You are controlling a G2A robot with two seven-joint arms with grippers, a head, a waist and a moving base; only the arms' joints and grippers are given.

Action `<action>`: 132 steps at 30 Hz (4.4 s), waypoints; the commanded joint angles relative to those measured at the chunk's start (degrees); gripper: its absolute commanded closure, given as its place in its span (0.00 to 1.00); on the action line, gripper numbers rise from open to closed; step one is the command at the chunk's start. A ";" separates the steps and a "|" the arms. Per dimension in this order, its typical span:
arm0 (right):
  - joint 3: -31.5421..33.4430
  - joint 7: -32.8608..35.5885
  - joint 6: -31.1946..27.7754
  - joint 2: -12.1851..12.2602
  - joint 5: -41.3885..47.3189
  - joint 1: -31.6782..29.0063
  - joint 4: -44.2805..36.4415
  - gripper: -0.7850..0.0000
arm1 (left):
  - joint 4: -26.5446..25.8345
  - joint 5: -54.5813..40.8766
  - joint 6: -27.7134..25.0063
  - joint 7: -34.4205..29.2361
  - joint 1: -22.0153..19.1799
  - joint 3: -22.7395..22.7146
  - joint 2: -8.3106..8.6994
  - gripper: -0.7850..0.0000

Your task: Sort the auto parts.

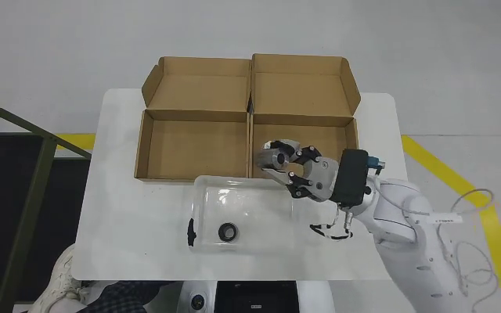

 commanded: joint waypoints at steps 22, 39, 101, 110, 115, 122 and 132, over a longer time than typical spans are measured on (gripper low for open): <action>0.90 -0.99 -0.25 0.11 0.73 -0.48 -0.51 1.00 | 0.00 0.00 0.00 0.00 0.00 0.00 0.00 0.00; -19.96 -3.37 6.81 -4.81 -5.46 19.51 23.67 1.00 | 0.00 0.00 0.00 0.00 0.00 0.00 0.00 0.00; -33.19 19.53 21.46 -11.55 -11.24 29.77 33.50 1.00 | 0.00 0.00 0.00 0.00 0.00 0.00 0.00 0.00; -35.61 25.60 23.60 -13.61 -9.78 32.54 38.02 1.00 | 0.00 0.00 0.00 0.00 0.00 0.00 0.00 0.00; -36.32 28.84 23.92 -14.51 -8.65 33.62 39.69 1.00 | 0.00 0.00 0.00 0.00 0.00 0.00 0.00 0.00; -36.13 31.65 24.01 -15.21 -7.46 34.07 41.04 0.98 | 0.00 0.00 0.00 0.00 0.00 0.00 0.00 0.00; -35.79 34.48 23.37 -15.99 -5.97 34.45 42.09 0.78 | 0.00 0.00 0.00 0.00 0.00 0.00 0.00 0.00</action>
